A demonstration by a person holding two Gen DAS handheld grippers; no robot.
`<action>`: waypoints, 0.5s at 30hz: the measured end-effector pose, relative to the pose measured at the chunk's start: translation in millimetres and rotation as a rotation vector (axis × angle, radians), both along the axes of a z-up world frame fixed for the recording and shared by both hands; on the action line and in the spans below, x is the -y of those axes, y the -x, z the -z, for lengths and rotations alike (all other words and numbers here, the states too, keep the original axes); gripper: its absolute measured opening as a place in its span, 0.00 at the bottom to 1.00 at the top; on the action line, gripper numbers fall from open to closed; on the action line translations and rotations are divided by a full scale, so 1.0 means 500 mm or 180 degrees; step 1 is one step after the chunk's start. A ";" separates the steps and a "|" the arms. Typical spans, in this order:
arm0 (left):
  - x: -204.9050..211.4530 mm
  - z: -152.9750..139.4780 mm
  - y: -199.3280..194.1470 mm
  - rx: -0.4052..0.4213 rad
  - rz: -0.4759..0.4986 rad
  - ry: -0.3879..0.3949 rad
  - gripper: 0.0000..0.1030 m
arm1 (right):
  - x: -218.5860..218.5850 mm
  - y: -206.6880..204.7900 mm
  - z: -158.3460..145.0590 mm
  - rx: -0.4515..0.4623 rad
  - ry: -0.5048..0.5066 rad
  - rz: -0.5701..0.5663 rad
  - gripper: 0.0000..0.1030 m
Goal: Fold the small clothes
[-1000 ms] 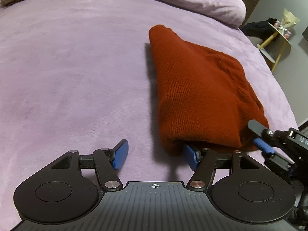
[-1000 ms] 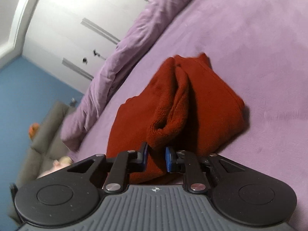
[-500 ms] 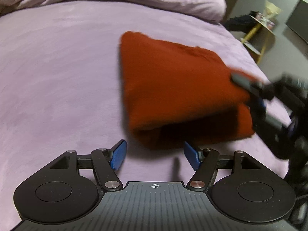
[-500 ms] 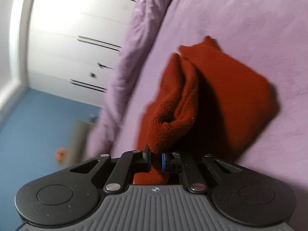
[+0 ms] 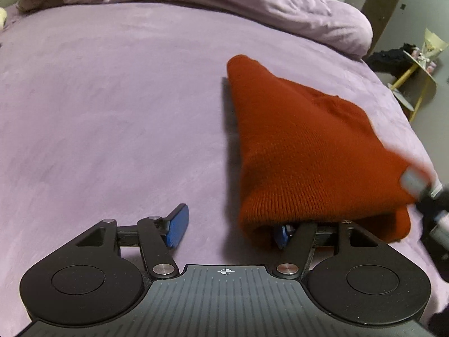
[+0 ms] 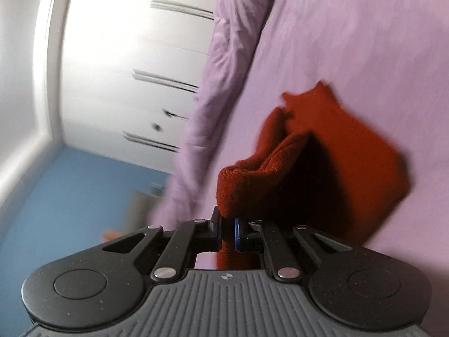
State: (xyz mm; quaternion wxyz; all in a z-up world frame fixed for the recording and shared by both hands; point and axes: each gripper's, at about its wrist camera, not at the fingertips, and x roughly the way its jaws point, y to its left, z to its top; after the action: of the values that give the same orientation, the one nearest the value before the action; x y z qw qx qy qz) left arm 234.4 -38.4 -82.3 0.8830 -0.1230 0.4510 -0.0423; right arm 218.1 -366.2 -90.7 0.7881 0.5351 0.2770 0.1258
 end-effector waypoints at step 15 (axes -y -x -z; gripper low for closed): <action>-0.003 -0.003 0.006 -0.0024 0.0175 -0.0018 0.67 | 0.055 -0.081 -0.016 -0.0355 0.0927 -0.0344 0.54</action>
State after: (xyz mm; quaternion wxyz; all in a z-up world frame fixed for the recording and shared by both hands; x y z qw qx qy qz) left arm 231.2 -37.0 -80.9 0.8801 -0.1083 0.4577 -0.0648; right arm 258.5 -393.5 -82.4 0.8328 0.4057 0.3640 0.0966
